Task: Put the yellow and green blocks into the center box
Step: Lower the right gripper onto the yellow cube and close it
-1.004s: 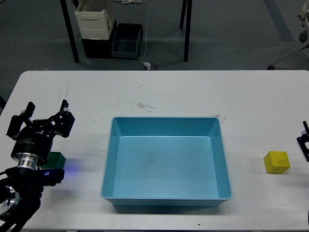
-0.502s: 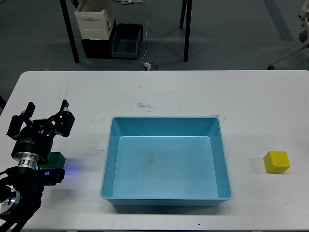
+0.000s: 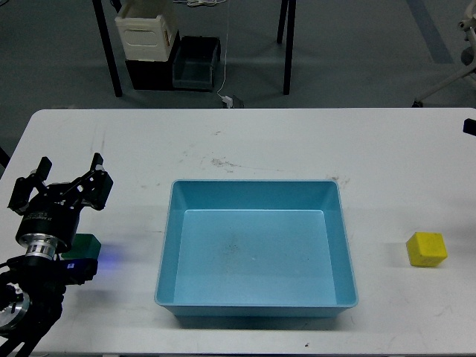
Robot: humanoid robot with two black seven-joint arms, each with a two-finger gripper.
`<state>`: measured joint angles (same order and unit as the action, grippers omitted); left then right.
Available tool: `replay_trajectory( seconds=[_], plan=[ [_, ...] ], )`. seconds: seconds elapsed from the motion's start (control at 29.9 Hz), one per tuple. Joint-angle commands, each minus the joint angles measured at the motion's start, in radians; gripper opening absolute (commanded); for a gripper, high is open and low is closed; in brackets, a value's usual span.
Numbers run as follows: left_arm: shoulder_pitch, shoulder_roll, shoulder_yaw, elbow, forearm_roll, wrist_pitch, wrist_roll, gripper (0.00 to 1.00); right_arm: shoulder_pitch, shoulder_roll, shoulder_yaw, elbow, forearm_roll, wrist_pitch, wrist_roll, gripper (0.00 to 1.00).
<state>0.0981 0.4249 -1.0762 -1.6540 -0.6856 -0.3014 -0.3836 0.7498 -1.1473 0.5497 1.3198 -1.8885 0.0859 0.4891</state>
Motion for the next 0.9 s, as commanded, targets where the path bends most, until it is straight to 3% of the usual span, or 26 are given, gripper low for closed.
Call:
replay_trajectory(
  seconds=[0.0, 0.2, 0.47, 0.7, 0.87],
  plan=[
    [0.0, 0.0, 0.004, 0.0, -0.002, 0.005, 0.0, 1.0, 0.101, -0.003, -0.14, 0.01, -0.132, 0.001, 0.0, 1.0],
    [0.0, 0.0, 0.005, 0.0, -0.002, 0.01, 0.0, 1.0, 0.126, -0.008, -0.234, 0.116, -0.271, 0.023, 0.0, 1.0],
    [-0.001, -0.002, 0.002, 0.0, -0.002, 0.01, 0.0, 1.0, 0.128, -0.003, -0.278, 0.249, -0.293, 0.196, 0.0, 1.0],
    [-0.001, -0.003, -0.004, 0.0, -0.002, 0.008, 0.0, 1.0, 0.132, 0.08, -0.315, 0.249, -0.293, 0.363, 0.0, 1.0],
    [-0.003, -0.002, -0.002, 0.002, -0.002, 0.008, 0.0, 1.0, 0.132, 0.127, -0.384, 0.243, -0.293, 0.379, 0.0, 1.0]
  ],
)
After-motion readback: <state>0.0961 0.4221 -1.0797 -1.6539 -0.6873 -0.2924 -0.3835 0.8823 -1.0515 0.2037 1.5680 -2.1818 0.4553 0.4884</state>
